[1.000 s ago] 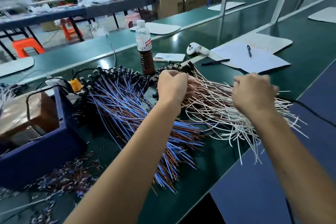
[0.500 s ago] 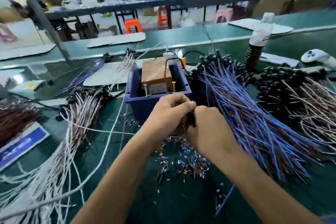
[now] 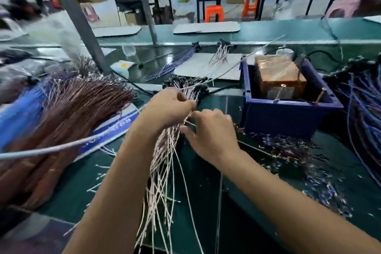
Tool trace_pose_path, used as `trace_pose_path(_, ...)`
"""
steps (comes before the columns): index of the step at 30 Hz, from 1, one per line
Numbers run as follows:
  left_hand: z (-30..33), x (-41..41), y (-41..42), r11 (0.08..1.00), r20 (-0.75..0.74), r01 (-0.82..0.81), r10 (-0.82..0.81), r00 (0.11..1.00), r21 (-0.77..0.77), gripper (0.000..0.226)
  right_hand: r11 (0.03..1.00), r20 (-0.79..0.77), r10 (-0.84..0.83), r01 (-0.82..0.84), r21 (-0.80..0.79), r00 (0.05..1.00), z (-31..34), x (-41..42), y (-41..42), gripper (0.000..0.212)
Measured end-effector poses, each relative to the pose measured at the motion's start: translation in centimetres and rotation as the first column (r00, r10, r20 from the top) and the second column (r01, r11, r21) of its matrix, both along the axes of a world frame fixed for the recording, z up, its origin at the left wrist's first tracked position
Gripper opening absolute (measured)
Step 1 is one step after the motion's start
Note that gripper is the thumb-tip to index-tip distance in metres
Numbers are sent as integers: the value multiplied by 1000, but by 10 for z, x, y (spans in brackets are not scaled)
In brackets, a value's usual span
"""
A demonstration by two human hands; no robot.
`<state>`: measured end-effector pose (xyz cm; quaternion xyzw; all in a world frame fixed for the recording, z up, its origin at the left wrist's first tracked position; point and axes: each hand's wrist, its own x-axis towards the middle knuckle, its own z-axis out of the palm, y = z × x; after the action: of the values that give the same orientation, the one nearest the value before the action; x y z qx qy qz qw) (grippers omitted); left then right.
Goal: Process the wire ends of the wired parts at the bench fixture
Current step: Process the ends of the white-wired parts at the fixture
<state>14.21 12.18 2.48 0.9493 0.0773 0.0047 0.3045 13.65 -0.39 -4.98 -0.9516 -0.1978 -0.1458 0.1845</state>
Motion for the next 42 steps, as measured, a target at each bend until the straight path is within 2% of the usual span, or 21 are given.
trace_pose_path(3,8,13,7,998,17,-44,43,999,46,21,973,-202,95,-48,225,975,1,9,7,23)
trace_pose_path(7,14,23,27,977,-32,-49,43,999,-210,27,881,-117,65,-2,474,991,10,8,-18,20)
trace_pose_path(8,15,25,31,973,-58,-65,53,997,-222,28,856,-135,36,39,516,990,12,6,-28,22)
trace_pose_path(9,13,26,35,980,-80,-78,64,995,-185,31,854,-195,13,90,512,981,13,5,-38,23)
trace_pose_path(10,11,28,36,990,-94,-85,75,993,-109,35,891,-289,2,129,436,957,13,5,-47,22)
trace_pose_path(12,2,32,32,996,-104,-76,81,991,50,42,981,-453,-54,132,142,890,12,1,-61,22)
trace_pose_path(14,-9,36,20,994,-154,-48,63,986,101,48,992,-460,-124,124,-31,879,13,-2,-66,31)
trace_pose_path(16,-20,40,6,987,-179,-29,57,982,157,50,990,-418,-141,131,-52,897,17,-2,-63,47)
trace_pose_path(18,-28,43,-3,966,-137,-40,78,987,256,46,991,-375,-127,99,-92,918,19,2,-50,57)
trace_pose_path(20,-32,43,-9,943,-103,-57,95,990,327,42,993,-377,-58,13,-121,925,16,7,-38,52)
trace_pose_path(24,-33,40,-10,945,-113,-25,66,991,326,38,991,-390,93,-122,-52,916,8,10,-30,23)
trace_pose_path(29,-30,34,-11,958,-90,-60,89,992,279,37,995,-384,54,-82,-57,922,10,10,-40,21)
trace_pose_path(31,-32,34,-16,954,-61,-97,118,991,284,37,991,-464,101,-50,120,880,14,9,-47,18)
trace_pose_path(33,-38,32,-22,947,-36,-134,151,988,293,41,935,-551,168,44,351,817,15,8,-57,19)
trace_pose_path(34,-41,31,-26,946,-29,-148,163,986,288,45,914,-562,173,81,398,809,15,8,-63,19)
trace_pose_path(36,-46,29,-36,949,-31,-154,169,985,275,52,910,-569,169,94,404,805,13,7,-76,19)
trace_pose_path(39,-50,28,-55,956,-21,-147,157,987,254,54,901,-651,243,82,427,719,13,2,-91,19)
trace_pose_path(42,-52,25,-74,961,-28,-111,122,992,255,45,955,-691,213,2,297,691,14,-7,-104,20)
